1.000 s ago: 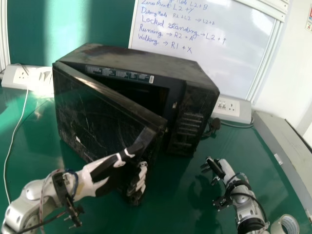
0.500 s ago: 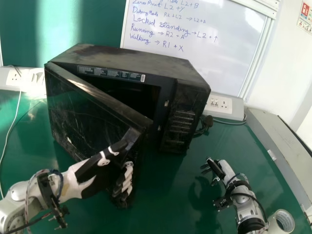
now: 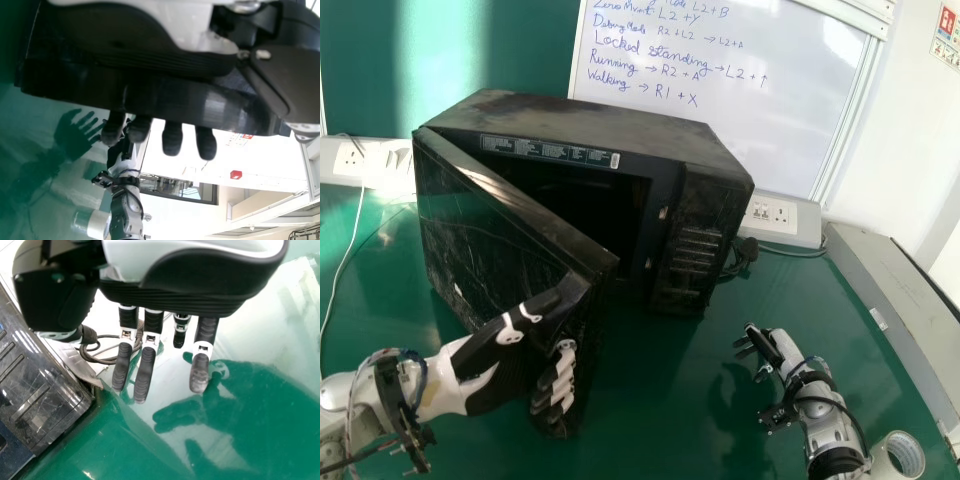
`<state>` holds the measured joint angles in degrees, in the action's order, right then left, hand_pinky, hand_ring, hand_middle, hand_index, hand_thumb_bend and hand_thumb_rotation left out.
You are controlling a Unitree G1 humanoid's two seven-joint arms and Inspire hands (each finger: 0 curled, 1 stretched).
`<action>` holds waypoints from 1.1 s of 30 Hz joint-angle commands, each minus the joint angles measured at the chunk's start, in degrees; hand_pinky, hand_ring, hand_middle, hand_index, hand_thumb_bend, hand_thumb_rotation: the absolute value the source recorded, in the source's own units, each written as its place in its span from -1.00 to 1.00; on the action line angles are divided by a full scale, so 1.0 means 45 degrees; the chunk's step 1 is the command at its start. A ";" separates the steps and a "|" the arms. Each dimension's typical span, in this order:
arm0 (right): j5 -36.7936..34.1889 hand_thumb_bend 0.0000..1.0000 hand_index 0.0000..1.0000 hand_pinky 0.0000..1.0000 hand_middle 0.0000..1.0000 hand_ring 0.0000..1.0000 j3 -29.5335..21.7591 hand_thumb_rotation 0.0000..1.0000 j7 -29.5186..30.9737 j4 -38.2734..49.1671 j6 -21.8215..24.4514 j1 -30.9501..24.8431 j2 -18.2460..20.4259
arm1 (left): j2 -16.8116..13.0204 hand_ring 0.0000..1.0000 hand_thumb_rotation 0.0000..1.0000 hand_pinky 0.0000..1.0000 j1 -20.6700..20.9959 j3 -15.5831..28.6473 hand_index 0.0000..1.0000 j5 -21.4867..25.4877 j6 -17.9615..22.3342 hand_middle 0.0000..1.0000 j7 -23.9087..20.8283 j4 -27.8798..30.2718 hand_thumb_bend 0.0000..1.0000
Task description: Open the door of oven
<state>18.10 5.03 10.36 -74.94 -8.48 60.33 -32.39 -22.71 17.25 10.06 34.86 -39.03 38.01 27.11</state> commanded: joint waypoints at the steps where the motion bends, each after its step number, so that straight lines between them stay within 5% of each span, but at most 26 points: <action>1: -0.0044 -0.01 -0.01 -0.44 -0.09 -0.30 -0.0029 -0.67 0.0007 -0.0216 0.0236 -0.0350 -0.0058 | 0.0168 -1.00 0.26 -1.00 0.0041 0.0880 -0.91 0.1595 -0.0311 -0.94 -0.0066 -0.0057 0.57; 5: -0.0062 -0.01 -0.01 -0.38 -0.07 -0.26 -0.0082 -0.68 0.0046 -0.0210 0.0281 -0.0340 -0.0056 | -0.0289 -1.00 0.19 -1.00 -0.0055 0.1370 -0.88 0.2195 -0.0903 -0.92 -0.0074 -0.0265 0.55; 11: -0.0057 -0.01 -0.01 -0.39 -0.08 -0.26 -0.0103 -0.68 0.0101 -0.0227 0.0304 -0.0297 -0.0072 | -0.0662 -1.00 0.45 -1.00 -0.0276 0.1650 -0.88 0.1918 -0.0051 -0.93 0.0378 -0.0426 0.24; 20: 0.0013 -0.01 -0.01 -0.39 -0.08 -0.26 -0.0064 -0.67 0.0099 -0.0232 0.0350 -0.0282 -0.0151 | -0.1187 -1.00 0.63 -1.00 -0.0380 0.2012 -0.89 0.1697 -0.0384 -0.94 -0.0028 -0.0588 0.35; 25: -0.0037 -0.01 -0.01 -0.38 -0.07 -0.26 -0.0123 -0.68 0.0177 -0.0248 0.0327 -0.0292 -0.0220 | -0.1273 -1.00 0.56 -1.00 -0.0564 0.2776 -0.90 0.1814 -0.0654 -0.95 -0.0628 -0.0667 0.30; 33: -0.0068 -0.01 -0.01 -0.42 -0.10 -0.29 -0.0153 -0.68 0.0178 -0.0229 0.0299 -0.0311 -0.0263 | -0.1746 -1.00 0.39 -1.00 -0.0467 0.4006 -0.91 0.2910 -0.0943 -0.97 -0.0240 -0.1096 0.32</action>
<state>18.10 4.62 10.81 -75.13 -7.90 60.16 -32.99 -31.42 14.22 21.94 43.95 -43.97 40.60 25.56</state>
